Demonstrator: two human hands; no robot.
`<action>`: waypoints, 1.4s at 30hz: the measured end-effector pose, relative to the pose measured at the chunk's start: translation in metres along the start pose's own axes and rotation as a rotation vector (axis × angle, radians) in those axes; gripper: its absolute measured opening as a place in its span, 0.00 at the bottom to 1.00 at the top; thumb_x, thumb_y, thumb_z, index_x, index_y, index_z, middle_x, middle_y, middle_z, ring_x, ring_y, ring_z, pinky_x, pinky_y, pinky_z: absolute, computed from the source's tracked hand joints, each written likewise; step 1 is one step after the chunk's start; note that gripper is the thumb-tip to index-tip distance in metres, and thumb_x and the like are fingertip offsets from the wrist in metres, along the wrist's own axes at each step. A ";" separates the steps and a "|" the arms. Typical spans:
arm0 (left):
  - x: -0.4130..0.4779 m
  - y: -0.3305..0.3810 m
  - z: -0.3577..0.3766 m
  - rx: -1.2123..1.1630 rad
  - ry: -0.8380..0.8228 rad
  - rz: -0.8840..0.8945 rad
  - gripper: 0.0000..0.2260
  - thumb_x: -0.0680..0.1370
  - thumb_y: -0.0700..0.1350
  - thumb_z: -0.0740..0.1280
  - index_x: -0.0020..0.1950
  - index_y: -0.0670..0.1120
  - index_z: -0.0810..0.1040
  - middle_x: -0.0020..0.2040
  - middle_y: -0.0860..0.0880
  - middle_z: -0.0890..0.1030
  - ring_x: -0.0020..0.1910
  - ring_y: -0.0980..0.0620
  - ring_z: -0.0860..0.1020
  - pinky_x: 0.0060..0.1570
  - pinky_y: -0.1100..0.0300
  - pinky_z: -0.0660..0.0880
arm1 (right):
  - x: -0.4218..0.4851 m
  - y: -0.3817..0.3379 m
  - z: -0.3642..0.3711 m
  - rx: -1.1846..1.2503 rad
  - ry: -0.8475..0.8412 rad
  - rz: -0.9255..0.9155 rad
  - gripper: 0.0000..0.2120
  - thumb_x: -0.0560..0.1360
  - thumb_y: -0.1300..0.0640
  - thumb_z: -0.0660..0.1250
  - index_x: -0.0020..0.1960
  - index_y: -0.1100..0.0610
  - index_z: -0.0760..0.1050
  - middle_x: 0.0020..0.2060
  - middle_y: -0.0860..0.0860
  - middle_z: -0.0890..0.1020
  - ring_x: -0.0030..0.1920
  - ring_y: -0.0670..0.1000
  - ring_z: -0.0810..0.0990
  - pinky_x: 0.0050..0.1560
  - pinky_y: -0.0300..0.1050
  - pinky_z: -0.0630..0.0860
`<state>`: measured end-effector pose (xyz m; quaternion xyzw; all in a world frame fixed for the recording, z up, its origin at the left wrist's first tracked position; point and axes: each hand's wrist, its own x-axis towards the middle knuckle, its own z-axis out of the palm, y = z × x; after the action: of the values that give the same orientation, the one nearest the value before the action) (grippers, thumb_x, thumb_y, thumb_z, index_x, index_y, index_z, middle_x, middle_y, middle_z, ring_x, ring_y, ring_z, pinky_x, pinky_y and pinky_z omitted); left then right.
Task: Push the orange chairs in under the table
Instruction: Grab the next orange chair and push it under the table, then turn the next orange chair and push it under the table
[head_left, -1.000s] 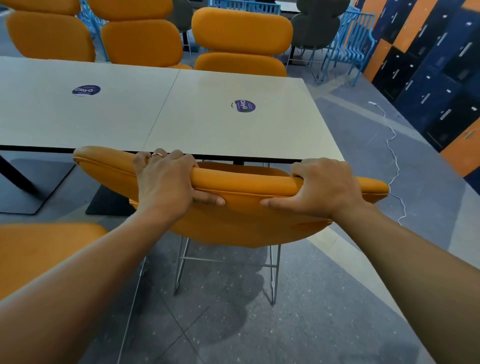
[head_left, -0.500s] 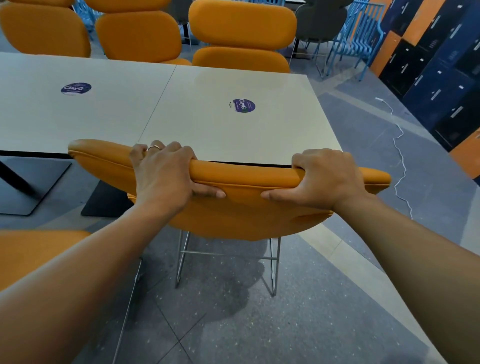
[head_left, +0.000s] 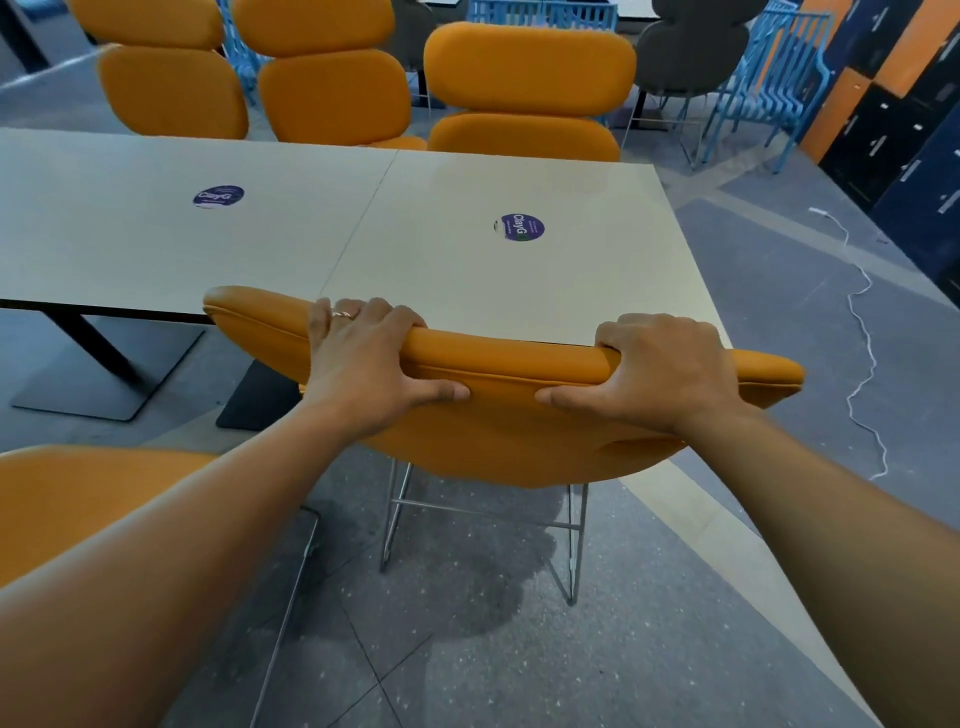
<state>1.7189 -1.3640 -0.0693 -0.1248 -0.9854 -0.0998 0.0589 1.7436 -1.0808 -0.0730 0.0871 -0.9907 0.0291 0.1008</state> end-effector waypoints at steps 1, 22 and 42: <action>-0.004 0.000 0.000 -0.029 0.000 0.010 0.36 0.65 0.74 0.63 0.66 0.55 0.70 0.65 0.50 0.72 0.70 0.43 0.65 0.73 0.42 0.44 | 0.000 0.000 -0.001 0.007 -0.009 0.005 0.42 0.59 0.13 0.44 0.43 0.46 0.76 0.36 0.44 0.79 0.36 0.47 0.77 0.40 0.47 0.78; -0.180 -0.109 -0.063 -0.375 0.090 -0.306 0.13 0.74 0.55 0.71 0.57 0.53 0.79 0.53 0.55 0.81 0.56 0.54 0.77 0.57 0.50 0.74 | -0.034 -0.229 -0.014 0.505 -0.339 -0.318 0.21 0.77 0.42 0.67 0.69 0.43 0.73 0.55 0.41 0.81 0.52 0.45 0.80 0.54 0.50 0.80; -0.451 -0.293 -0.163 -0.331 0.267 -0.482 0.09 0.77 0.50 0.69 0.55 0.48 0.81 0.47 0.54 0.81 0.46 0.58 0.79 0.46 0.64 0.76 | -0.145 -0.520 -0.018 0.477 -0.564 -0.481 0.24 0.77 0.40 0.67 0.71 0.45 0.72 0.57 0.45 0.81 0.56 0.49 0.79 0.60 0.51 0.77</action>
<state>2.0923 -1.7818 -0.0278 0.1187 -0.9405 -0.2852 0.1413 1.9800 -1.5660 -0.0646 0.3404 -0.8966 0.2078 -0.1924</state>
